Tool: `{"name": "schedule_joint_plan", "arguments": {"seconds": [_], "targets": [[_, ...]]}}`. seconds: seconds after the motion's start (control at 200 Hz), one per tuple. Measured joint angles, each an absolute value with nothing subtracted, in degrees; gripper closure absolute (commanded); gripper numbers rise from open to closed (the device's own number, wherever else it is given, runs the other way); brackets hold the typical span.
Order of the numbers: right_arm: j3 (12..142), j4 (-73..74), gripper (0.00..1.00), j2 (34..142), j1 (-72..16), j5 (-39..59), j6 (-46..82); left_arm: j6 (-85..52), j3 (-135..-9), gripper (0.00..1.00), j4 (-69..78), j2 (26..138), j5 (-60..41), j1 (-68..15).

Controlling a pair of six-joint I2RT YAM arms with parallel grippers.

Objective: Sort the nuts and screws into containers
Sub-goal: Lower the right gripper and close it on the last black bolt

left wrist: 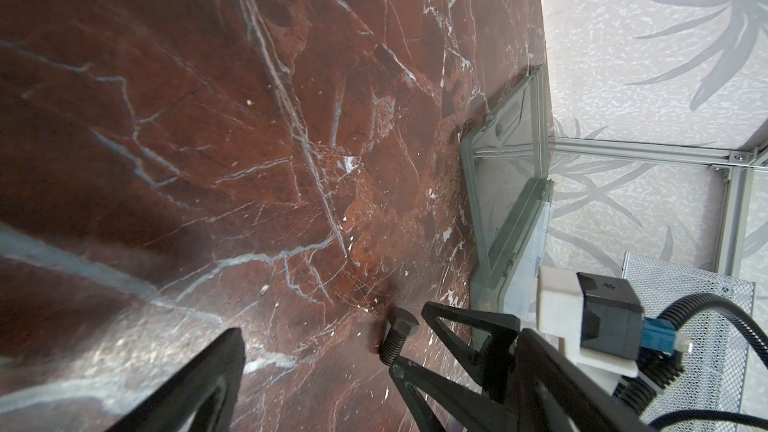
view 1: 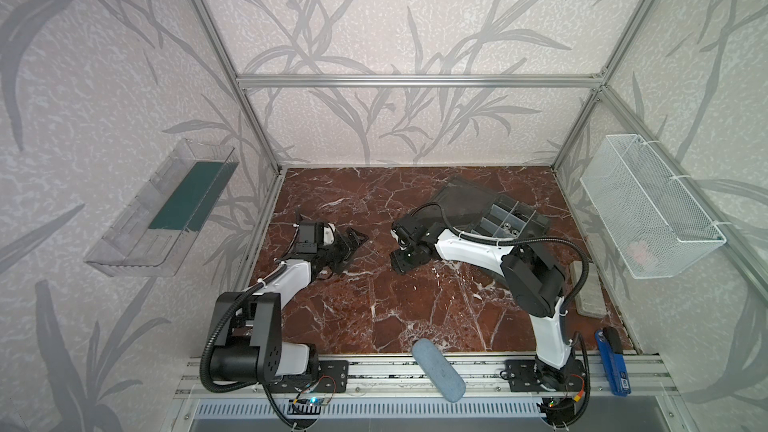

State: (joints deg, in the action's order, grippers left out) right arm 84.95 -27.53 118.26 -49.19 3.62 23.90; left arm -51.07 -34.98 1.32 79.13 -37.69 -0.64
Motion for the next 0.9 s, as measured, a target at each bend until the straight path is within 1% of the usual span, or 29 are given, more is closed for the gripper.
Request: {"name": "schedule_joint_plan", "arguments": {"seconds": [0.24,0.58,0.64,0.67,0.78,0.9], "targets": [[86.1,-28.6,0.38,120.5,-49.3,2.5,23.7,-51.1,-35.0,0.01,1.3,79.1,-37.7,-0.6],[87.6,-29.6,0.57,121.6,-49.6,1.5,23.0,-51.0,-35.0,0.00,1.3,79.1,-37.7,-0.3],[87.7,-30.0,0.59,121.7,-49.8,1.3,22.7,-51.0,-35.0,0.00,1.3,79.1,-37.8,-0.3],[87.8,-30.2,0.61,121.7,-50.0,1.0,22.6,-51.0,-35.0,0.00,1.3,79.1,-37.8,-0.3],[88.1,-30.6,0.79,121.9,-50.3,0.7,22.4,-51.0,-35.0,0.00,1.3,79.1,-37.8,-0.3],[88.3,-30.5,0.90,121.9,-50.3,0.4,22.3,-51.0,-34.6,0.00,1.3,79.1,-37.9,-0.3]]}}
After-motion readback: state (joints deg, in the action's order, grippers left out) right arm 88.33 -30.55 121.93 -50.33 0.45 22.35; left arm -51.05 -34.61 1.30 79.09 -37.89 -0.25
